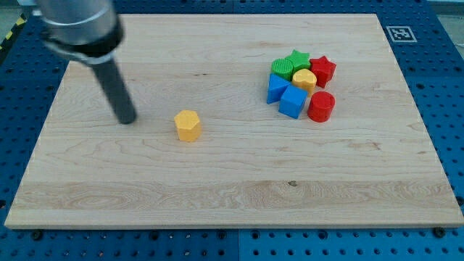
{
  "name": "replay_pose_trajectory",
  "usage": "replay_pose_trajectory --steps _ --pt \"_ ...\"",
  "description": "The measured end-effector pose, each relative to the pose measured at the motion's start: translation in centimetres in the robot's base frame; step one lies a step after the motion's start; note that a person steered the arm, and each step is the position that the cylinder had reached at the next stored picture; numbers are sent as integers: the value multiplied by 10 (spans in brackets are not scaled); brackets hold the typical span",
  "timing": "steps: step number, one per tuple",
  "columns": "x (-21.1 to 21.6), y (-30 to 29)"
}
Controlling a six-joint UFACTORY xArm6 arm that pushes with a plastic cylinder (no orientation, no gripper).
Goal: Move the yellow hexagon below the group of blocks
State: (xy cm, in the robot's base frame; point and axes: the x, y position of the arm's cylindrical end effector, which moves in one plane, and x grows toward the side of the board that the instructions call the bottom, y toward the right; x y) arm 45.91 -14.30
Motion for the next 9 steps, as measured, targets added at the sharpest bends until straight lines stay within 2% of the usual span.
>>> replay_pose_trajectory --steps 2,4,9 --pt "13 84" --pt "43 83" --pt "46 121"
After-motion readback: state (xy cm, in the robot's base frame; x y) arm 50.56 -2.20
